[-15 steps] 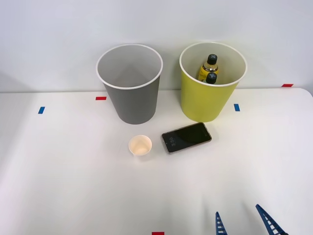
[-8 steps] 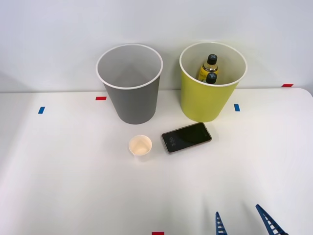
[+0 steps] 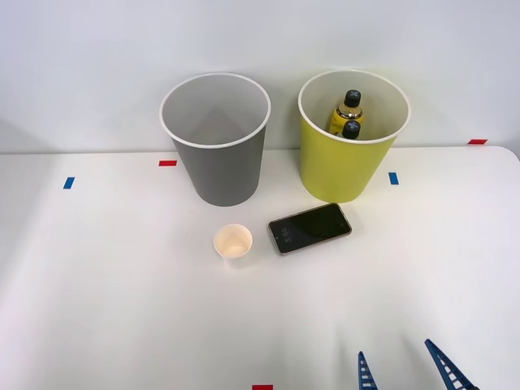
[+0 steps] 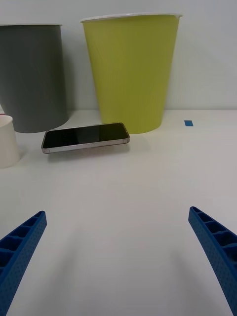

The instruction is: Put cans in the gray bin, plastic bottles in the light green bin

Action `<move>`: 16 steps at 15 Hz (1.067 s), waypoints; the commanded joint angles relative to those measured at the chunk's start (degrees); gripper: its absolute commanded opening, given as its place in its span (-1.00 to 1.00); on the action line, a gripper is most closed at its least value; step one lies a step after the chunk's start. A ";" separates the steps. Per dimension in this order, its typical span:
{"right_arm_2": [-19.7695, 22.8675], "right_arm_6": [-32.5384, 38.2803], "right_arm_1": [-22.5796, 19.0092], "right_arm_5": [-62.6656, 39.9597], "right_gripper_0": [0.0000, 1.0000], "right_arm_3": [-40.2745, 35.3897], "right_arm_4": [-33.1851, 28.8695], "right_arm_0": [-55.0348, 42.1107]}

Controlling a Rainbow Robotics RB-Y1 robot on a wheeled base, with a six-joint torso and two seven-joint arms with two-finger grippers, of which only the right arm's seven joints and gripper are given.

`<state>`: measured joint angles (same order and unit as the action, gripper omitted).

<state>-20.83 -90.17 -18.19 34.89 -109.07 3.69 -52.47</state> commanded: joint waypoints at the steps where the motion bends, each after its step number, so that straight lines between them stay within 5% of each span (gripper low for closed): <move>1: 0.00 0.00 0.00 0.00 1.00 0.00 0.00 0.00; 16: 0.00 0.00 0.00 0.00 1.00 0.00 0.00 0.00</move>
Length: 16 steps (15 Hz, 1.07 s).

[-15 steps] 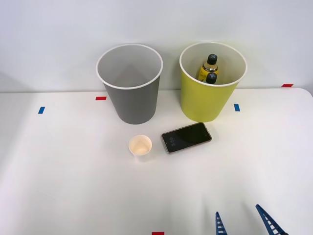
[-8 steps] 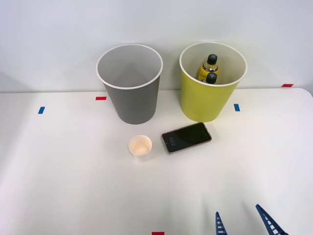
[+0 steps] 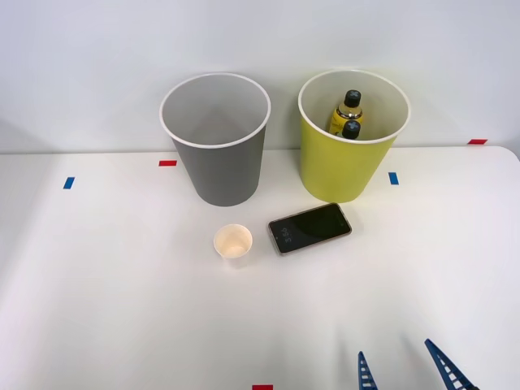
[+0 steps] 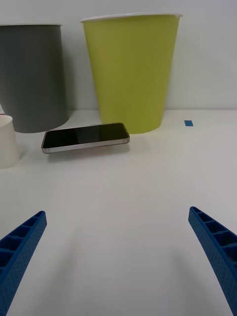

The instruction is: Put cans in the gray bin, plastic bottles in the light green bin

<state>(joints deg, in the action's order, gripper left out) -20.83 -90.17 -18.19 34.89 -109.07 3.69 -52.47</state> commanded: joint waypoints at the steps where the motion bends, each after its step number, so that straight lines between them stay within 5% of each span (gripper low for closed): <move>1: 0.00 0.00 0.00 0.00 1.00 0.00 0.00 0.00; 16: 0.00 0.00 0.00 0.00 1.00 0.00 0.00 0.00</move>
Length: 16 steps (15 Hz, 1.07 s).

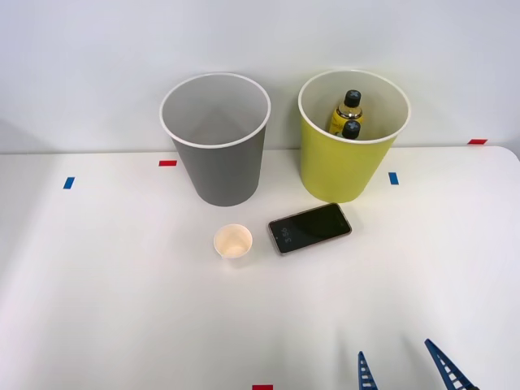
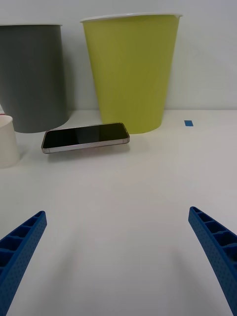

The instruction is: Put cans in the gray bin, plastic bottles in the light green bin

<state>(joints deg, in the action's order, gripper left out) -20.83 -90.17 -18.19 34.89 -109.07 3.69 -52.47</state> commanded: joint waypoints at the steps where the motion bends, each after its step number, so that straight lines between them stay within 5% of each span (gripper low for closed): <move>1: 0.00 0.00 0.00 0.00 1.00 0.00 0.00 0.00; 16: 0.00 0.00 0.00 0.00 1.00 0.00 0.00 0.00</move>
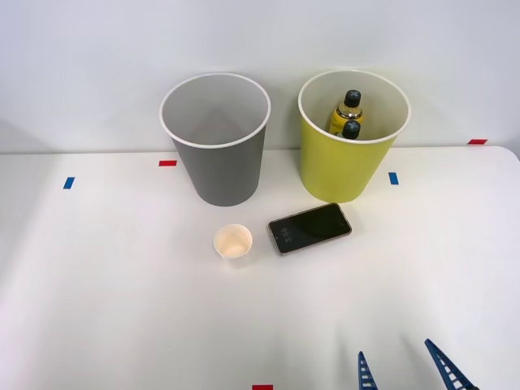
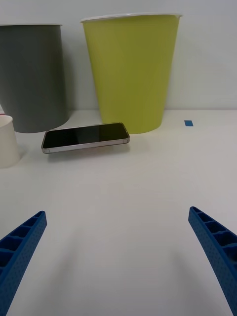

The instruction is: Put cans in the gray bin, plastic bottles in the light green bin

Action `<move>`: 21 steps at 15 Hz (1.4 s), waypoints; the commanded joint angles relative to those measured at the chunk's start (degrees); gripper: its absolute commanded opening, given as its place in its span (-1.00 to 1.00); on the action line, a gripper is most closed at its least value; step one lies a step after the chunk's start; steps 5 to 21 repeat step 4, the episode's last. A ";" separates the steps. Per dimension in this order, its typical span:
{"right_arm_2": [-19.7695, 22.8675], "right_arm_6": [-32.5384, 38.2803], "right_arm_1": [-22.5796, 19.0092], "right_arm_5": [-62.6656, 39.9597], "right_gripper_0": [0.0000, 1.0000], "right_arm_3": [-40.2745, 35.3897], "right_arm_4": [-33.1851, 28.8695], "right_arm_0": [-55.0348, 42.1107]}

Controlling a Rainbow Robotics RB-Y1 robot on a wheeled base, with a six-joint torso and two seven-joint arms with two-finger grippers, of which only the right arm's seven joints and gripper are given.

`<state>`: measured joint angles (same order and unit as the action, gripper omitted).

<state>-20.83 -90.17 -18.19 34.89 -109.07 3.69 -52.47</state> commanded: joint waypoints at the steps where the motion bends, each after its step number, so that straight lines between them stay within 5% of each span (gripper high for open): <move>1: 0.00 0.00 0.00 0.00 1.00 0.00 0.00 0.00; 21: 0.00 0.00 0.00 0.00 1.00 0.00 0.00 0.00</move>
